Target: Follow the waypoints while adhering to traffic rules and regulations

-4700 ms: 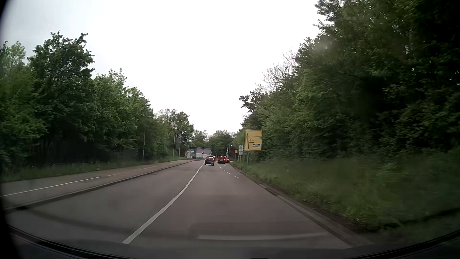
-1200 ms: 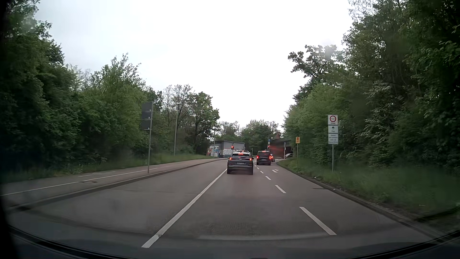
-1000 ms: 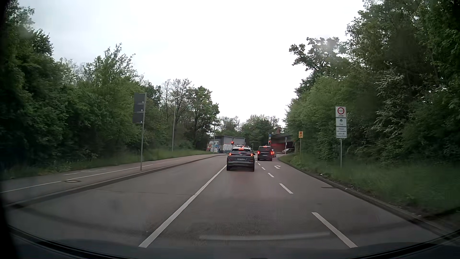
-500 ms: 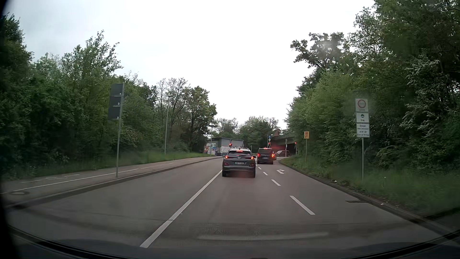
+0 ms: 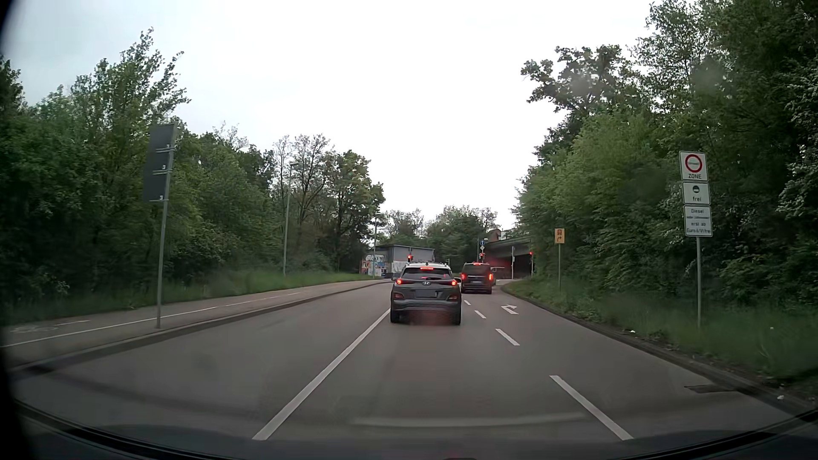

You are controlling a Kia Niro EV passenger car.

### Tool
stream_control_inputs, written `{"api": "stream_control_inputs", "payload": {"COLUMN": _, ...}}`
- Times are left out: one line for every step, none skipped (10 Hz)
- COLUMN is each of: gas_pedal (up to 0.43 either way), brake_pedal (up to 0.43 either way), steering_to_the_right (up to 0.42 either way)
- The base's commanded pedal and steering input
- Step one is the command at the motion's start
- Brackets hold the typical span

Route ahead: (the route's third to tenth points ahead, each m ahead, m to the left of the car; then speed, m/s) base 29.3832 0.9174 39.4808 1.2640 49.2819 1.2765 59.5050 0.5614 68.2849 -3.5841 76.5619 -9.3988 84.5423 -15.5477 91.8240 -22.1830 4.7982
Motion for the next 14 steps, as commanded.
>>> {"api": "stream_control_inputs", "payload": {"gas_pedal": 0.000, "brake_pedal": 0.140, "steering_to_the_right": 0.001}}
{"api": "stream_control_inputs", "payload": {"gas_pedal": 0.000, "brake_pedal": 0.128, "steering_to_the_right": 0.001}}
{"api": "stream_control_inputs", "payload": {"gas_pedal": 0.000, "brake_pedal": 0.122, "steering_to_the_right": 0.005}}
{"api": "stream_control_inputs", "payload": {"gas_pedal": 0.000, "brake_pedal": 0.122, "steering_to_the_right": 0.008}}
{"api": "stream_control_inputs", "payload": {"gas_pedal": 0.000, "brake_pedal": 0.116, "steering_to_the_right": 0.008}}
{"api": "stream_control_inputs", "payload": {"gas_pedal": 0.000, "brake_pedal": 0.140, "steering_to_the_right": 0.008}}
{"api": "stream_control_inputs", "payload": {"gas_pedal": 0.000, "brake_pedal": 0.140, "steering_to_the_right": 0.009}}
{"api": "stream_control_inputs", "payload": {"gas_pedal": 0.000, "brake_pedal": 0.140, "steering_to_the_right": 0.011}}
{"api": "stream_control_inputs", "payload": {"gas_pedal": 0.000, "brake_pedal": 0.146, "steering_to_the_right": 0.013}}
{"api": "stream_control_inputs", "payload": {"gas_pedal": 0.000, "brake_pedal": 0.140, "steering_to_the_right": 0.013}}
{"api": "stream_control_inputs", "payload": {"gas_pedal": 0.000, "brake_pedal": 0.128, "steering_to_the_right": 0.011}}
{"api": "stream_control_inputs", "payload": {"gas_pedal": 0.000, "brake_pedal": 0.122, "steering_to_the_right": 0.010}}
{"api": "stream_control_inputs", "payload": {"gas_pedal": 0.000, "brake_pedal": 0.122, "steering_to_the_right": 0.009}}
{"api": "stream_control_inputs", "payload": {"gas_pedal": 0.000, "brake_pedal": 0.122, "steering_to_the_right": 0.009}}
